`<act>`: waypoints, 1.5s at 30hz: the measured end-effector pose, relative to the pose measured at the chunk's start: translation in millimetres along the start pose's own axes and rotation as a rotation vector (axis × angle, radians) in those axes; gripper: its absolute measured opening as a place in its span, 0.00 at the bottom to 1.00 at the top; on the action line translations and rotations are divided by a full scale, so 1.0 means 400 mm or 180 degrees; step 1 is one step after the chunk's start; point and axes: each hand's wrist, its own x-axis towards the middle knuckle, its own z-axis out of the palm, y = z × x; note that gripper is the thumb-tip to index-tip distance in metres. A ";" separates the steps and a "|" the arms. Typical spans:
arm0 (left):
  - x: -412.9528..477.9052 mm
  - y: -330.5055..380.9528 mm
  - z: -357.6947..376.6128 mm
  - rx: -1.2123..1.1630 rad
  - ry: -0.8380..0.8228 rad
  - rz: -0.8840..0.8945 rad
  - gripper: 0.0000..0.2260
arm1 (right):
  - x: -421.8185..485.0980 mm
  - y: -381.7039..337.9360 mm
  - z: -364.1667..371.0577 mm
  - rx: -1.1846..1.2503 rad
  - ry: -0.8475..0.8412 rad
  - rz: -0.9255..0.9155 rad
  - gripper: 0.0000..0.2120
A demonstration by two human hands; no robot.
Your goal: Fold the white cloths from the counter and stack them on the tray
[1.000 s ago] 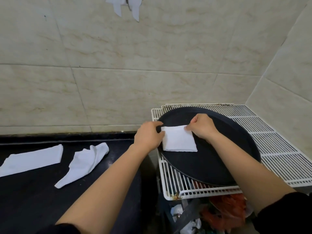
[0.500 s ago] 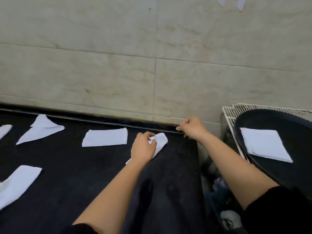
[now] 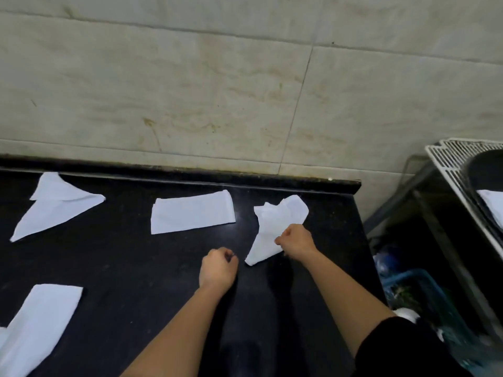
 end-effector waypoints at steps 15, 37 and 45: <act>0.160 0.147 0.146 0.0042 0.0249 0.0068 0.11 | 0.245 0.009 0.010 -0.0902 0.0460 -0.0097 0.15; -0.177 0.059 -0.208 -0.1651 -0.0321 0.0775 0.11 | -0.079 -0.054 -0.095 0.0787 -0.0946 -0.1473 0.12; -0.278 -0.083 -0.204 -0.2192 -0.0168 -0.0056 0.08 | -0.118 -0.080 -0.012 0.0478 -0.1916 -0.1256 0.04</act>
